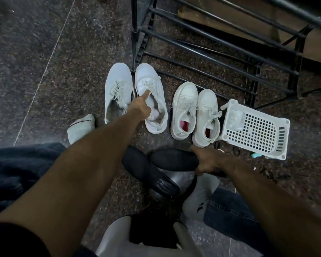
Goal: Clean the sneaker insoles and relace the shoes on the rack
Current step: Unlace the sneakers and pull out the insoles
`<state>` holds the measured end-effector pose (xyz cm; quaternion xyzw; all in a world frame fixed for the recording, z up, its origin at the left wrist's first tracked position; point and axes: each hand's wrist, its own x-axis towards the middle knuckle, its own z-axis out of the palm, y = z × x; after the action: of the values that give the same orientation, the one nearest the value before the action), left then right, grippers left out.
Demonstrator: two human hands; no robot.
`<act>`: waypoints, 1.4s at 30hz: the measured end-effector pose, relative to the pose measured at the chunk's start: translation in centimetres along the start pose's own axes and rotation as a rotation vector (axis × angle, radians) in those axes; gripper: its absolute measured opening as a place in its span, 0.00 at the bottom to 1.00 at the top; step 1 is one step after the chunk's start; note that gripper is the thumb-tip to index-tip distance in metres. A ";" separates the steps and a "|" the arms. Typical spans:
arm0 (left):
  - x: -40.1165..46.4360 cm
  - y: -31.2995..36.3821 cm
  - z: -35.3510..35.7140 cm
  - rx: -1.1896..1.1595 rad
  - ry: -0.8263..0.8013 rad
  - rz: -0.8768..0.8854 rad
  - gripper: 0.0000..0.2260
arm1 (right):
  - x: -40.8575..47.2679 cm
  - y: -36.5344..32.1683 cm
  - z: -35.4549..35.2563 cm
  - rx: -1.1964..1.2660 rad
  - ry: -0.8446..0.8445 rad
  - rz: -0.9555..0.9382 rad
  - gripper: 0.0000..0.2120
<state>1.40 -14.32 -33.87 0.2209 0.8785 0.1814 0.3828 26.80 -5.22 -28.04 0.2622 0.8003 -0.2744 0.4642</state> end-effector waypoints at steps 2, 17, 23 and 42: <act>-0.3 0.1 -0.3 -0.053 0.009 0.004 0.33 | 1.0 -0.4 0.9 0.042 0.047 -0.028 0.35; -14.2 -11.9 13.9 -0.522 0.404 -0.779 0.29 | 9.7 -2.8 9.1 0.507 0.341 0.019 0.32; -11.1 -14.9 14.4 -0.550 0.232 -0.792 0.19 | 9.2 -3.3 9.5 0.555 0.227 0.094 0.29; -11.3 -10.5 7.2 -0.249 0.612 -0.470 0.15 | 6.8 -5.4 7.1 0.459 0.446 0.109 0.13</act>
<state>11.09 -28.01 -36.89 -0.0983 0.9497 0.2515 0.1585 24.48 -12.83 -35.96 0.4561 0.7842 -0.3584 0.2202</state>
